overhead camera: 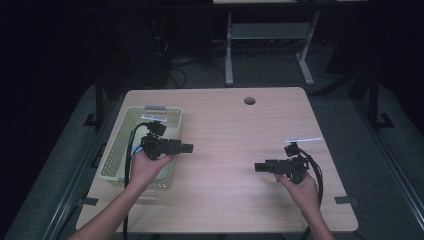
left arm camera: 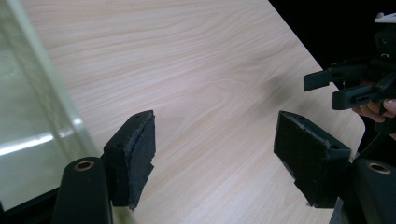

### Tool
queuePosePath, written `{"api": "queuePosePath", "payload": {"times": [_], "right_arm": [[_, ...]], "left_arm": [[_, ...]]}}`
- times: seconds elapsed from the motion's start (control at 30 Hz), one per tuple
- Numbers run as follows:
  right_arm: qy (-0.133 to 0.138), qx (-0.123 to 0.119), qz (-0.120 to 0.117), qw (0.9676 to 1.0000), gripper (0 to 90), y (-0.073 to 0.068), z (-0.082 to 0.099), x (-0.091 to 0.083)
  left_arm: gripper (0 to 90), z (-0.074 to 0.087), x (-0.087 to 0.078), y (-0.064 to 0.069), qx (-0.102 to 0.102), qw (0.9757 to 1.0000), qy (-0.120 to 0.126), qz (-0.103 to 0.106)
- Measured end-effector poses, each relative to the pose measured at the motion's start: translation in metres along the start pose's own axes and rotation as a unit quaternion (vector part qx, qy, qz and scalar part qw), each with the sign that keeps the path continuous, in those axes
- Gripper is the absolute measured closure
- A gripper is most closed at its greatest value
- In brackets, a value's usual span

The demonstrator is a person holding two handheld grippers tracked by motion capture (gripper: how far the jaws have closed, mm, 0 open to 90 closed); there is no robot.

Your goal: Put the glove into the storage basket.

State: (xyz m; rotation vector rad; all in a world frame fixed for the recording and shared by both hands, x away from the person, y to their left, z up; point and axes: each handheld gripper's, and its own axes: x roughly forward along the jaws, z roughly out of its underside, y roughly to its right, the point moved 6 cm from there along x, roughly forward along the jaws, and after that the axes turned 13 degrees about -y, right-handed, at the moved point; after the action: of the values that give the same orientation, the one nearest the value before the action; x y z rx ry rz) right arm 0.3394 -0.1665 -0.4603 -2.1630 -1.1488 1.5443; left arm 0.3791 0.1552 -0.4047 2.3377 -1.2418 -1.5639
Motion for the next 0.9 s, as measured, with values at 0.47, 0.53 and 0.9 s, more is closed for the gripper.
{"api": "queuePosePath", "payload": {"times": [0.47,0.53,0.9], "right_arm": [[0.0,0.016,0.004,0.9999,27.7,0.017,0.016,-0.006],[-0.001,0.018,0.006,0.9998,27.7,0.019,0.019,-0.007],[0.003,0.03,0.009,0.9995,27.4,0.03,0.035,-0.012]], "left_arm": [[28.3,0.004,0.025,0.018,0.012,0.9998,0.0,0.017],[28.1,0.005,0.029,0.022,0.015,0.9997,0.0,0.018],[27.5,0.014,0.05,0.035,0.027,0.9993,-0.002,0.027]]}}
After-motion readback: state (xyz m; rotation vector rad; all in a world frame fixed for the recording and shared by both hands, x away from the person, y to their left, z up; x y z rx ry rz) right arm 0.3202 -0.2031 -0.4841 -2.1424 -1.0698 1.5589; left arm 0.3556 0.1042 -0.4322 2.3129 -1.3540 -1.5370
